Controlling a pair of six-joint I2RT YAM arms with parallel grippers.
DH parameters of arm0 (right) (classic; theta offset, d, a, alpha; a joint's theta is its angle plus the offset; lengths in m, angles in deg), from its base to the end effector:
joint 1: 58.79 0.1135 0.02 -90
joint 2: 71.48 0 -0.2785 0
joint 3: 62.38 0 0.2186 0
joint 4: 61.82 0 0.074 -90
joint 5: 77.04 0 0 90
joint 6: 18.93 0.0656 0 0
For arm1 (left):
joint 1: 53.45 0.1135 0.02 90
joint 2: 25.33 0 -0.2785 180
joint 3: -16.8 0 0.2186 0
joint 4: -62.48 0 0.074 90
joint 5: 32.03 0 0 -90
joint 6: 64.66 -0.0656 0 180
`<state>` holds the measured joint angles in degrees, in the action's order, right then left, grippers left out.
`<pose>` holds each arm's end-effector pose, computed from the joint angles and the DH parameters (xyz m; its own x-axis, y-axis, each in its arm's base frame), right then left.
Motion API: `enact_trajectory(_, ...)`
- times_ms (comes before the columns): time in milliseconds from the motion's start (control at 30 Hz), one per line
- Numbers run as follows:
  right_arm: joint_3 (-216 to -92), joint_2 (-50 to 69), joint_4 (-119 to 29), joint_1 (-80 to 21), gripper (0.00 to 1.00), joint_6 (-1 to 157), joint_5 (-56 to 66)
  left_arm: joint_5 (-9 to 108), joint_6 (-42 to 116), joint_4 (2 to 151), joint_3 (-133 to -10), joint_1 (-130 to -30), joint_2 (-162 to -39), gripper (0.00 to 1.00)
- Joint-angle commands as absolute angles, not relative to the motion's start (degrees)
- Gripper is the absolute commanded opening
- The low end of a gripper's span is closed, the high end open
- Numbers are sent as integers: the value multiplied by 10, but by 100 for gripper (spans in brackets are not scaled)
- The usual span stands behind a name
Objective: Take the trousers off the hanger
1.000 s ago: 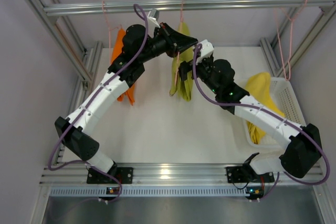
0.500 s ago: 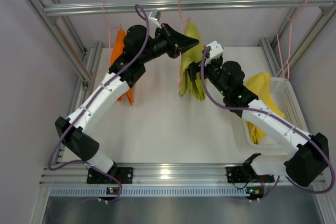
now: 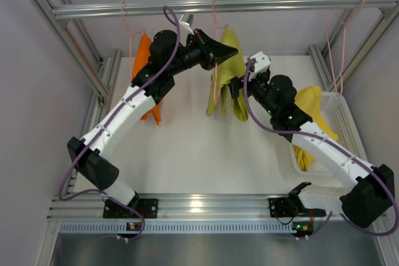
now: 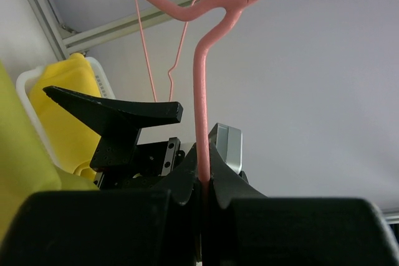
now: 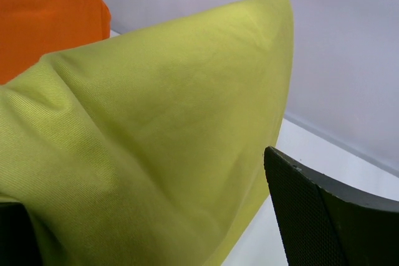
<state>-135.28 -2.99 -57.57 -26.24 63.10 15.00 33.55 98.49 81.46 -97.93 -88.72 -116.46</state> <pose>0.2334 0.1462 0.3898 0.0727 -0.1180 -0.9904 -0.5025 0.8534 -0.1386 0.2775 -0.2295 0.4902 -0.8061 -0.4972 -0.3208 0.3129 0.1020 -0.9443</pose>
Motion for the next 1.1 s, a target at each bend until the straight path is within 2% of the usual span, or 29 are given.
enact_trajectory(0, -1340, -52, -560, -286, 89, 621, 167, 320, 968, 695, -1027, -890, -1144, 0)
enact_trajectory(1067, -1327, -80, -519, -328, 89, 593, 132, 319, 965, 694, -1028, -890, -1148, 0)
